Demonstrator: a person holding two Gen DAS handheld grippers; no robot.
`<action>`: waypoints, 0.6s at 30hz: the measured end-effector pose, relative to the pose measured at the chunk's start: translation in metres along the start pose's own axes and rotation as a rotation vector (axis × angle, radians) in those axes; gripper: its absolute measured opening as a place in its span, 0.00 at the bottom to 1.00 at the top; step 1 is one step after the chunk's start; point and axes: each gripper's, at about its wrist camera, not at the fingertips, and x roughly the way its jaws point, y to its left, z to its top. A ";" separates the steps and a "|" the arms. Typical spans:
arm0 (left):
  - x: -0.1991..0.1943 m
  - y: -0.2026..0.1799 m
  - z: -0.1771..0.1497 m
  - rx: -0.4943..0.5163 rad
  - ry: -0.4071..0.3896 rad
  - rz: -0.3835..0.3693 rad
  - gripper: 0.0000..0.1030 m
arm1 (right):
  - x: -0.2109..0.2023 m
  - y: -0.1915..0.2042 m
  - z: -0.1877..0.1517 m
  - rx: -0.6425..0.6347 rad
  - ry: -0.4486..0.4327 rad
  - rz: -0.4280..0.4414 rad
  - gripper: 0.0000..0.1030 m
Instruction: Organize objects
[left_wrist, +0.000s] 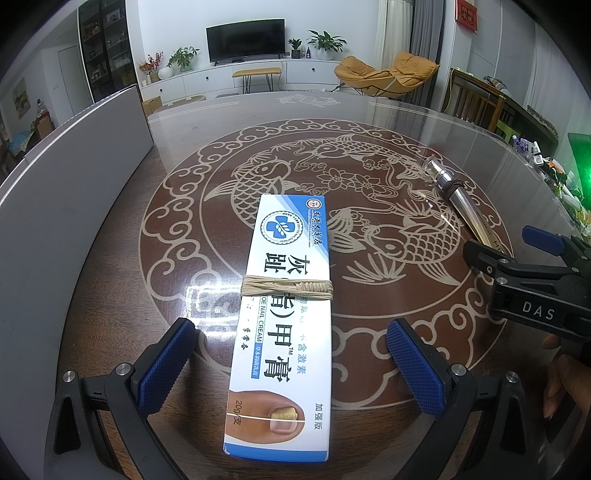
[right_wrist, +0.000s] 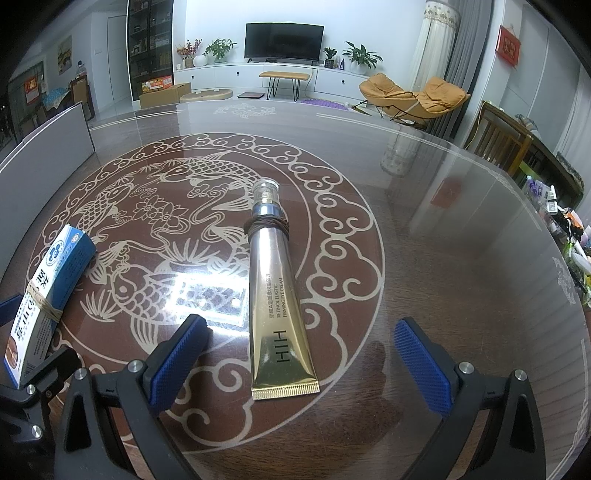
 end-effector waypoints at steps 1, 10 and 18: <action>0.000 0.000 0.000 0.000 0.000 0.000 1.00 | 0.001 -0.001 0.001 0.001 0.000 0.001 0.98; -0.001 0.001 -0.001 0.001 0.000 -0.001 1.00 | 0.000 -0.001 0.000 0.000 0.001 0.000 0.99; -0.001 0.001 -0.001 0.001 0.000 -0.001 1.00 | 0.002 0.002 0.000 -0.001 0.001 -0.010 1.00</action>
